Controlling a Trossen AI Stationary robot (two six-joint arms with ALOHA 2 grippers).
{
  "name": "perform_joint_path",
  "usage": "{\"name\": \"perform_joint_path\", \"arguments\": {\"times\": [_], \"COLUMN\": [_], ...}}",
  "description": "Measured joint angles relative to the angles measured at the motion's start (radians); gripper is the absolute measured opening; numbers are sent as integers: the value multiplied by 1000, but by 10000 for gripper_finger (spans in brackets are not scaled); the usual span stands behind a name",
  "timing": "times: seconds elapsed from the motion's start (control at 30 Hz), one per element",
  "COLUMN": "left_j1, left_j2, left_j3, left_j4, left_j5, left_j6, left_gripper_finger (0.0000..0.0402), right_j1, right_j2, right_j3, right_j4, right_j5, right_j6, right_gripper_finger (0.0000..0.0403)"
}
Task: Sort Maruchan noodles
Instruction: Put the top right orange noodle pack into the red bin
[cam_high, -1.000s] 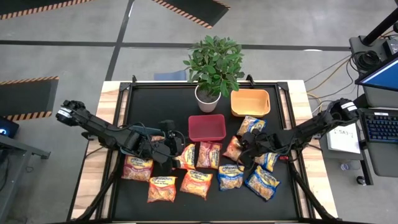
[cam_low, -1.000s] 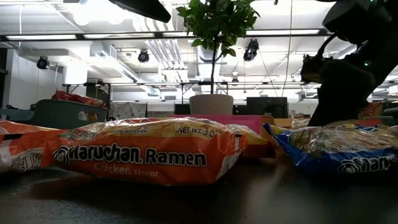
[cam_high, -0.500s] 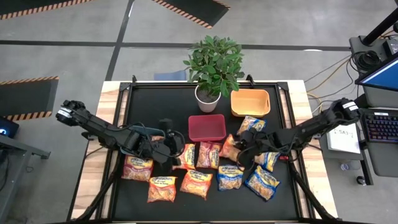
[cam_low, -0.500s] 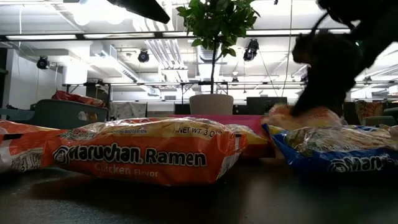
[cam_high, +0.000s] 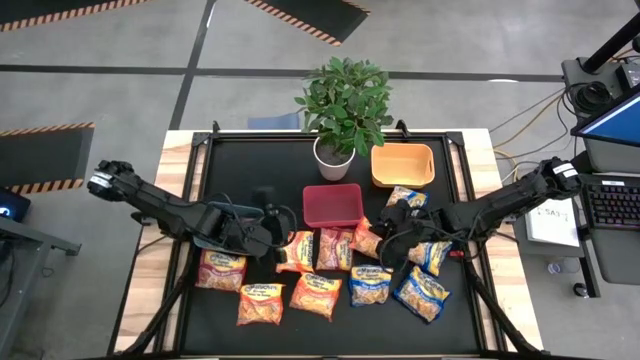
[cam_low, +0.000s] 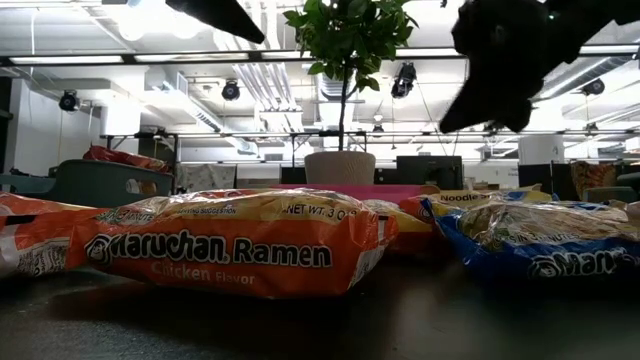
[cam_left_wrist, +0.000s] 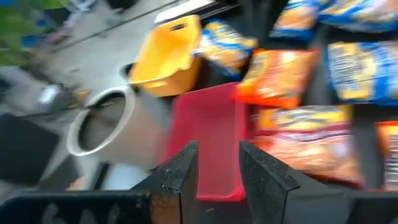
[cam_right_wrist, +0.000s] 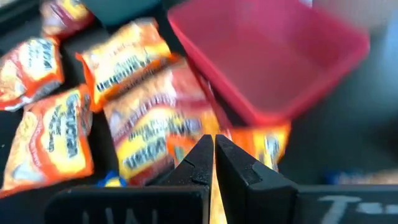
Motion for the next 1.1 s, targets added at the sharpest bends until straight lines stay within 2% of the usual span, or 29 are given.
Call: {"name": "perform_joint_path", "arguments": {"times": [0.17,0.27,0.4,0.67,0.8,0.87,0.97,1.1], "left_j1": [-3,-4,-4,-2,14,26,38,37], "left_j2": [34,64,109,232,329,378,451,535], "left_j3": [0,0,0,0,0,1,1,3], "left_j4": [60,126,192,424,632,722,802,904], "left_j5": [37,37,38,38,44,81,127,137], "left_j6": [-8,0,13,23,91,98,67,41], "left_gripper_finger": [86,82,82,81,81,81,81,79], "right_j1": [-2,-9,-55,-137,-137,-129,-119,-120], "right_j2": [-3,-3,-8,-23,-40,-56,-87,-138], "right_j3": [15,14,14,14,9,-2,-22,-66], "right_j4": [-236,-296,-282,-297,-321,-325,-327,-327], "right_j5": [-68,-126,-231,-372,-382,-378,-365,-339], "right_j6": [211,262,276,158,136,135,145,156], "right_gripper_finger": [9,9,28,140,200,226,259,295]}}
